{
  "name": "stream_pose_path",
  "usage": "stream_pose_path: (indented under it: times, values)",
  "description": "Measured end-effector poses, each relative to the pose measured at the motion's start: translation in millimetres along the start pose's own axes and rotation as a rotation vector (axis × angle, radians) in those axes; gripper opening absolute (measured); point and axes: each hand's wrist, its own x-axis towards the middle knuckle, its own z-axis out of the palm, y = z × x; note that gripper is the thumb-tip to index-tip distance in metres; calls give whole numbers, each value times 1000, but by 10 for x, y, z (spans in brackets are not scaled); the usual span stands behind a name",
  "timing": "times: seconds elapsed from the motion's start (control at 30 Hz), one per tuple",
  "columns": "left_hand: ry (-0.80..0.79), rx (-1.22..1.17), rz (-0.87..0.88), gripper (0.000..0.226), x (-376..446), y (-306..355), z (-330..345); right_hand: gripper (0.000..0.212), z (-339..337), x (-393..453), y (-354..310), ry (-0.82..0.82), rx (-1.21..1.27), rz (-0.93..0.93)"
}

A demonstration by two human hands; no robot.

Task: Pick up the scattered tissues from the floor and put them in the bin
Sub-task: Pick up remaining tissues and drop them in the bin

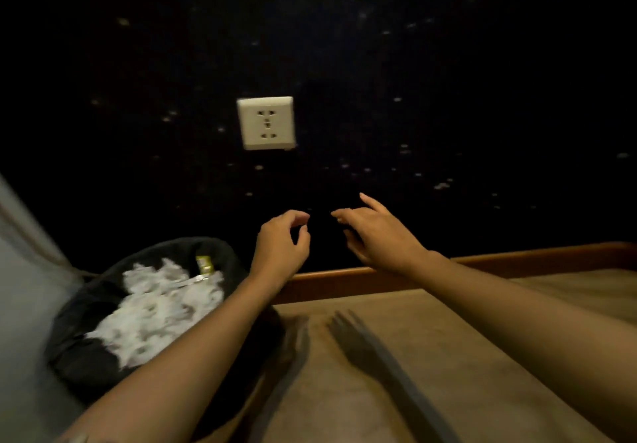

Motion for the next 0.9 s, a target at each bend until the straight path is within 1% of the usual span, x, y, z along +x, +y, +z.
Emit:
stream_pose_path:
  times: [0.07, 0.1, 0.17, 0.23, 0.33, 0.37, 0.43, 0.47, 0.57, 0.7, 0.77, 0.83, 0.9]
  values:
    - [-95, 62, 46, 21, -22, 273, 362, 40, -173, -412, 310, 88, -54, 85]
    - [-148, 71, 49, 19, -39, 404, 529, 36, -264, -623, 449, 140, -50, 159]
    - [-284, 50, 48, 18, -80, 738, 846, 22, -463, -1098, 745, 239, -15, 330]
    - [-398, 47, 115, 20, -134, 1135, 1164, 11, -682, -1603, 1029, 308, 6, 490]
    - [-520, 55, 249, 19, -256, 1717, 1571, 19, -979, -2248, 1306, 366, 29, 663]
    - [-553, 24, 264, 17, -307, 1889, 1700, 22, -1060, -2427, 1369, 395, 42, 701]
    - [-626, -82, 236, 16, -433, 2208, 1952, 26, -1173, -2760, 1485, 452, 60, 767]
    - [-650, -129, 221, 18, -506, 2368, 2072, 25, -1215, -2921, 1540, 472, 69, 800]
    - [-688, -211, 217, 22, -707, 2751, 2473, 12, -1278, -3363, 1698, 473, 47, 862]
    - [-739, -298, 214, 9, -1053, 3165, 3045, 13, -1379, -3994, 1795, 509, 93, 969]
    - [-792, -343, 221, 16, -1283, 3326, 3299, 16, -1423, -4355, 1766, 561, 151, 1054]
    - [-833, -325, 291, 27, -1542, 3442, 3543, 22, -1431, -4728, 1671, 615, 206, 1142]
    - [-878, -332, 319, 34, -1832, 3540, 3761, 25, -1398, -5101, 1534, 675, 252, 1258]
